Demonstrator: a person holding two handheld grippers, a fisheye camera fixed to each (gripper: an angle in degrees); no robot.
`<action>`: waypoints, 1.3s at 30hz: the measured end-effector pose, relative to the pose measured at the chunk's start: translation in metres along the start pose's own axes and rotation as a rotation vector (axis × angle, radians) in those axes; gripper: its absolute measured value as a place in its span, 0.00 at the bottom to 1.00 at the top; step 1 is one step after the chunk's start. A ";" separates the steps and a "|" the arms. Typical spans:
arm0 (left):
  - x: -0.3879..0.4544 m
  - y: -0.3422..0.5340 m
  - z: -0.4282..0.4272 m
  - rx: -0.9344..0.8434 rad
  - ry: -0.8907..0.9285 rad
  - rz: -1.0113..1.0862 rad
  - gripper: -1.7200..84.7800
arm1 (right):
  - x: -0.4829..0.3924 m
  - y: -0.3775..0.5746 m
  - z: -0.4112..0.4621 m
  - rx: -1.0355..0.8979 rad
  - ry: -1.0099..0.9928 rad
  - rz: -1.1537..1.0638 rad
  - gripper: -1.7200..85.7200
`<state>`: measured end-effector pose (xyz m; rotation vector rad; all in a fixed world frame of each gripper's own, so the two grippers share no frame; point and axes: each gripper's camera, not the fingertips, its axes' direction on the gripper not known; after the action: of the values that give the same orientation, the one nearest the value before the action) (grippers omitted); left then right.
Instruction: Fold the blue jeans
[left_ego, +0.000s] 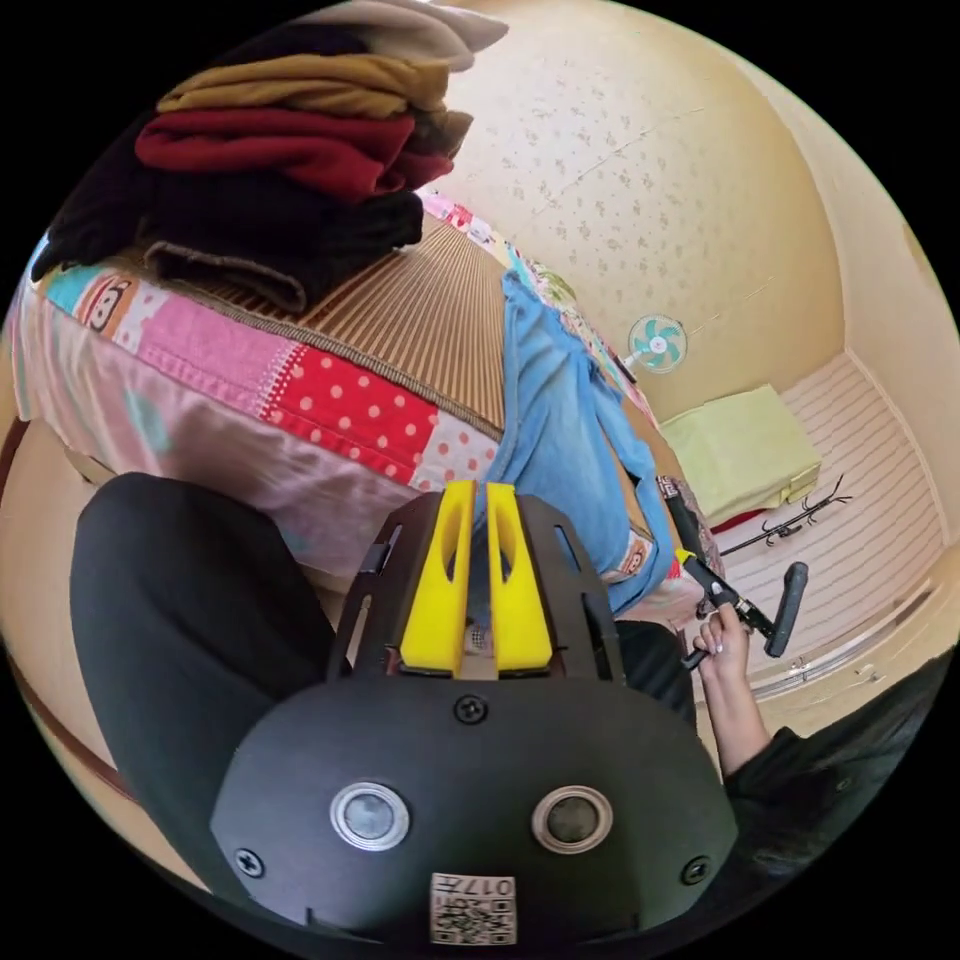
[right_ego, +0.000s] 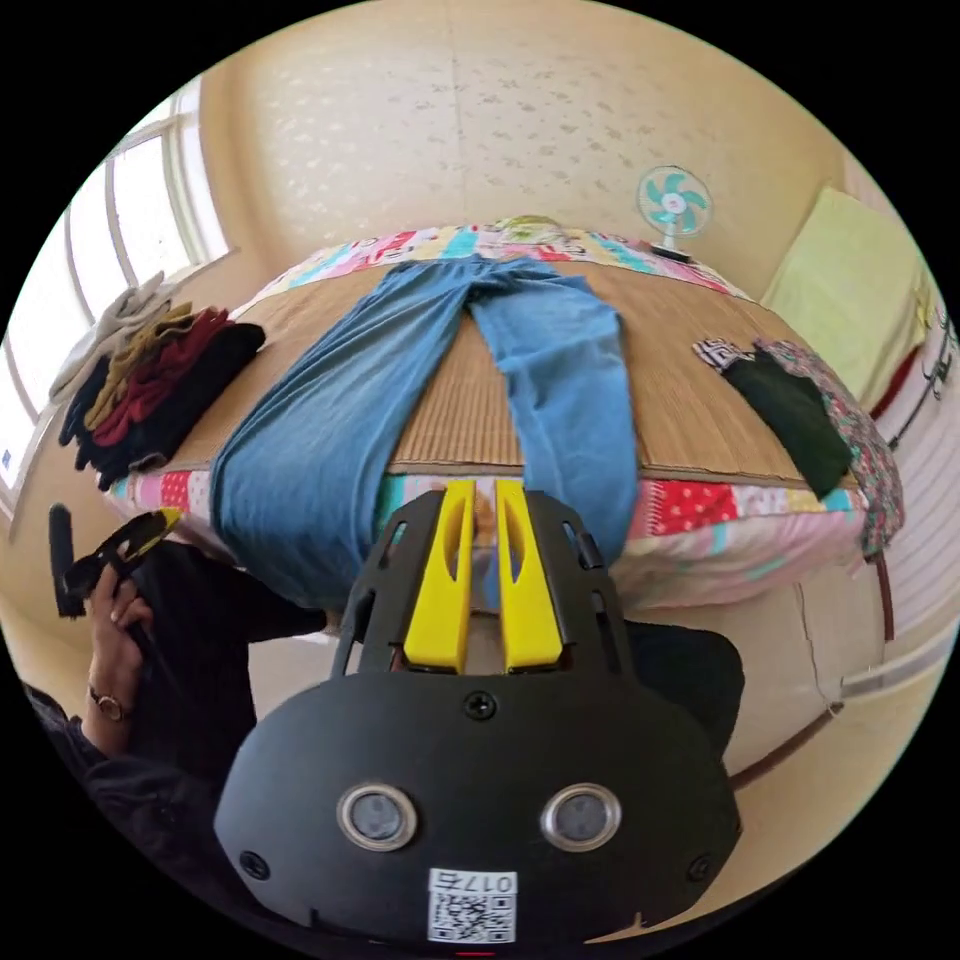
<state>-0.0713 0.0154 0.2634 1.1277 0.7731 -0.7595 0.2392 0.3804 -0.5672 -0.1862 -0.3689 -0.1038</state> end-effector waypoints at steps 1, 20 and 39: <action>0.005 0.004 -0.003 0.027 0.032 0.019 0.08 | 0.019 -0.006 0.004 -0.031 0.013 0.025 0.09; 0.272 0.069 0.201 -0.568 0.345 0.655 0.17 | 0.112 -0.135 -0.112 0.032 -0.591 0.060 0.04; 0.191 0.028 0.164 -0.521 0.635 0.293 0.01 | 0.201 -0.187 -0.033 -0.206 -0.383 0.219 0.07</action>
<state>0.0761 -0.1605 0.1553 0.9670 1.2153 0.0764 0.4118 0.1775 -0.4937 -0.4517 -0.7171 0.1128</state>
